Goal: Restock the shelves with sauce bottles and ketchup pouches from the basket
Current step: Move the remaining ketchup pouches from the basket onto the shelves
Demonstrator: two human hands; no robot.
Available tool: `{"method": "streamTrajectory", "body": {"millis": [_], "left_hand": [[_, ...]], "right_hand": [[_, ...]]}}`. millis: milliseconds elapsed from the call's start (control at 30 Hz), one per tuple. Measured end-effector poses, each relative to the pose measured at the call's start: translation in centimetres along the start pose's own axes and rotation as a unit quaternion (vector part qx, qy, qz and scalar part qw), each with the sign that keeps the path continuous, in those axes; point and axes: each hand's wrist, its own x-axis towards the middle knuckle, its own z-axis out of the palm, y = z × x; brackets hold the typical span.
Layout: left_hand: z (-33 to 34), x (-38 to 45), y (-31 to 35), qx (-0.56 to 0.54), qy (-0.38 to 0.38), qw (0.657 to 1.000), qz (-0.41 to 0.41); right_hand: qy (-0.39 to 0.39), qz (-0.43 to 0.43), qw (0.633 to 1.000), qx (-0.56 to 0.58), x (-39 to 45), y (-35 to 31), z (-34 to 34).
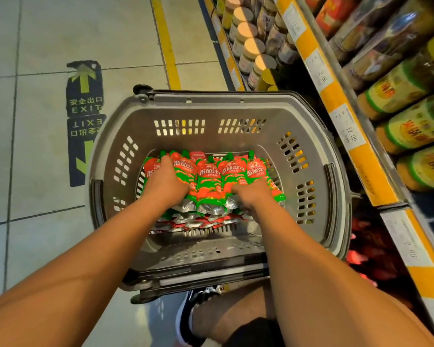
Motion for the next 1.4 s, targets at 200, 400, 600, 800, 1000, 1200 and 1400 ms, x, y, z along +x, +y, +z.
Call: {"method": "streamTrajectory", "body": {"millis": [200,400,600,800,1000,1200,1400], "left_hand": [[0.1,0.0,0.1,-0.066,-0.005,0.998,-0.007],[-1.0,-1.1,-0.1,-0.258,-0.09,0.959,-0.079],[-2.4,-3.2,0.4,-0.355,-0.109,0.923,-0.099],[-2.8,-6.8,1.5,-0.423,-0.122,0.895,-0.074],[-3.6,-10.8,4.0,-0.427,-0.161,0.889,-0.018],[-3.6,-15.2,7.7,-0.418,-0.192,0.887,0.052],[-2.3,-19.5,11.0,-0.384,-0.222,0.891,0.101]], "right_hand": [[-0.058,0.008,0.994,0.096,-1.3,0.0,-0.9],[-0.072,0.018,0.982,0.176,-4.6,0.1,-3.0],[-0.061,-0.009,0.973,0.222,-8.8,1.3,-5.6],[-0.058,-0.072,0.954,0.284,-11.9,2.9,-9.0],[-0.039,-0.083,0.917,0.387,-14.9,5.0,-10.7],[-0.022,-0.102,0.847,0.521,-18.3,7.6,-13.4],[0.007,-0.097,0.777,0.621,-21.5,11.4,-16.1]]}}
